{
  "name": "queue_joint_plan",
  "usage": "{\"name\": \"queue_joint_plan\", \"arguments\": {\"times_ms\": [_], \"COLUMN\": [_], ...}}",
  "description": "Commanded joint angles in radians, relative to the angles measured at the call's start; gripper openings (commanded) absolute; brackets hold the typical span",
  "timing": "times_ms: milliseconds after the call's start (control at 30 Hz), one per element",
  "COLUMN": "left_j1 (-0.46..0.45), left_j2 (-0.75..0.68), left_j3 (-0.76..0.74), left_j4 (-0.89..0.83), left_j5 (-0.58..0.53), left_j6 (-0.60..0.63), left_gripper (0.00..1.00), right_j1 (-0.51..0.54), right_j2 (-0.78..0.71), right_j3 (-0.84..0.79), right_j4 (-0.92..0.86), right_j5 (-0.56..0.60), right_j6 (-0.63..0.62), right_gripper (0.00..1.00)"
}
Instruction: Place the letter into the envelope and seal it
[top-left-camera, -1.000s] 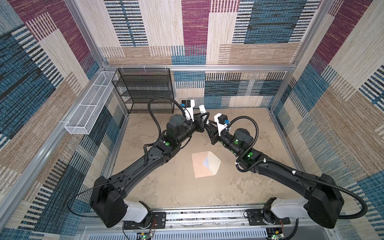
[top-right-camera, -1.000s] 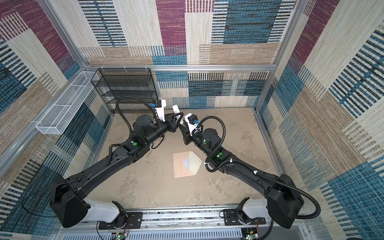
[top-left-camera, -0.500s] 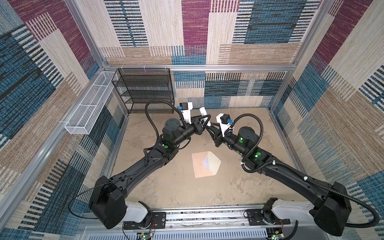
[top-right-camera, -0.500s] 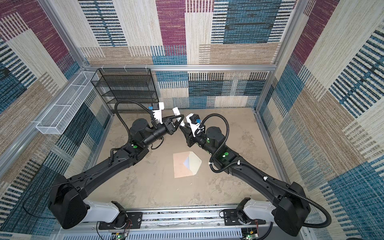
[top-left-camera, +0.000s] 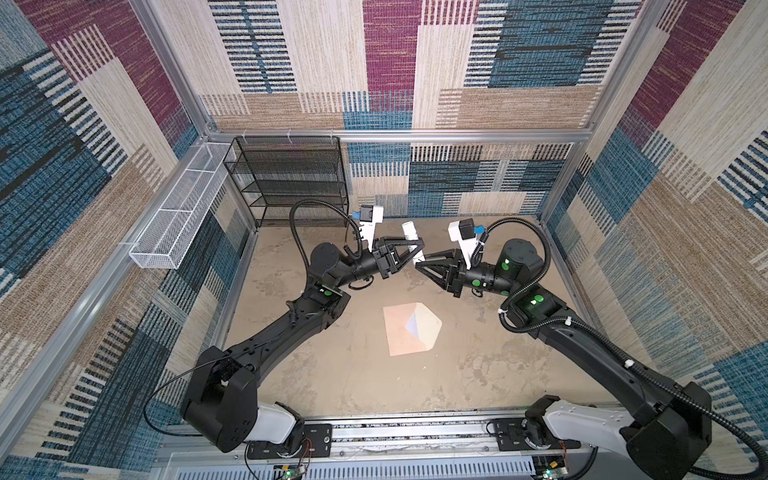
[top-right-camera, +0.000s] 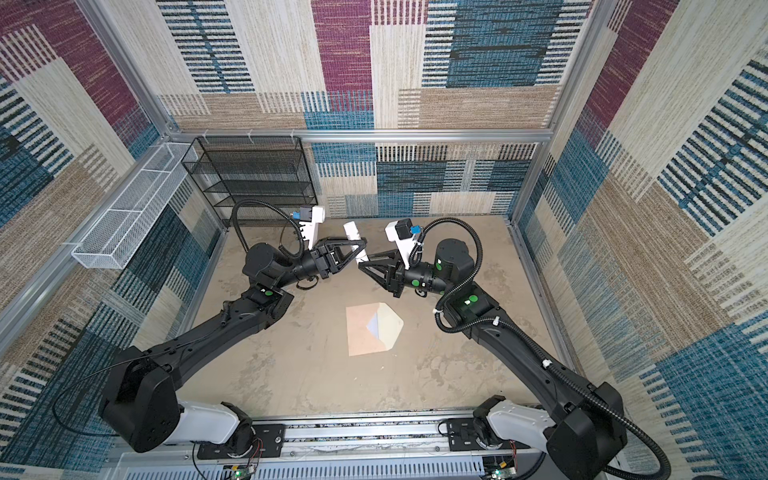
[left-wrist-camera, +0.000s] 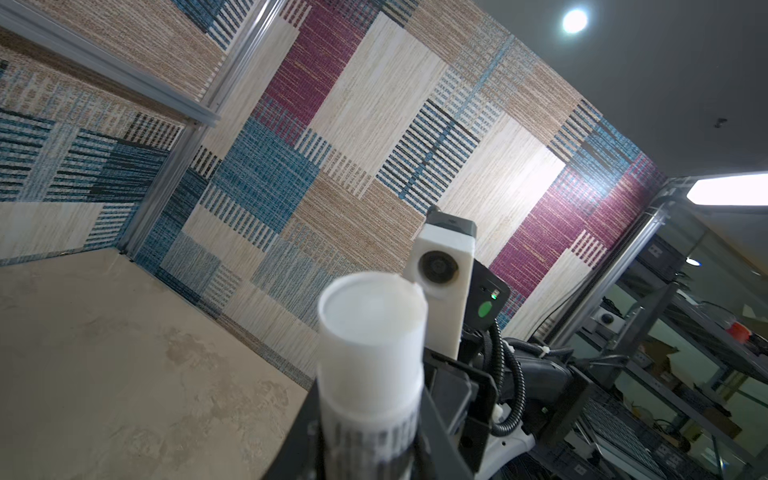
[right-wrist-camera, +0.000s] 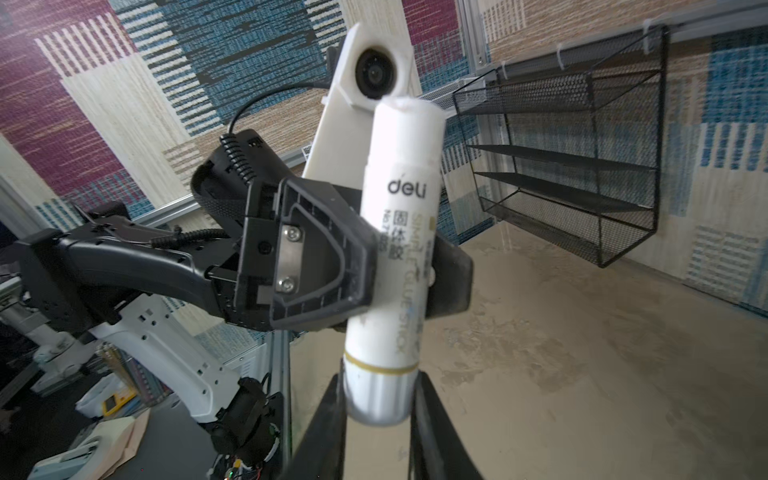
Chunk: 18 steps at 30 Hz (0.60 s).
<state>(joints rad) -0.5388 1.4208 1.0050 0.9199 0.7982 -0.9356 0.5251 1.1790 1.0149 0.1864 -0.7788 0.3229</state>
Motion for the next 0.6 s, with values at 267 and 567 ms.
{"name": "queue_joint_plan", "arguments": {"times_ms": [267,567], "left_j1": [0.001,-0.031], "left_j2": [-0.053,-0.016], "left_j3": [0.073,0.218], "left_j4": [-0.418,-0.591], "left_j5": [-0.264,-0.546], "left_j6": [0.243,0.351], "left_gripper": [0.00,0.00], "right_j1": [0.002,0.132], "right_j2": [-0.065,-0.028], "right_j3": [-0.097,-0.175], "right_j4": [0.004,0.217], "right_j5": [0.219,0.668], "right_j6": [-0.336,-0.407], "right_gripper": [0.59,0.56]}}
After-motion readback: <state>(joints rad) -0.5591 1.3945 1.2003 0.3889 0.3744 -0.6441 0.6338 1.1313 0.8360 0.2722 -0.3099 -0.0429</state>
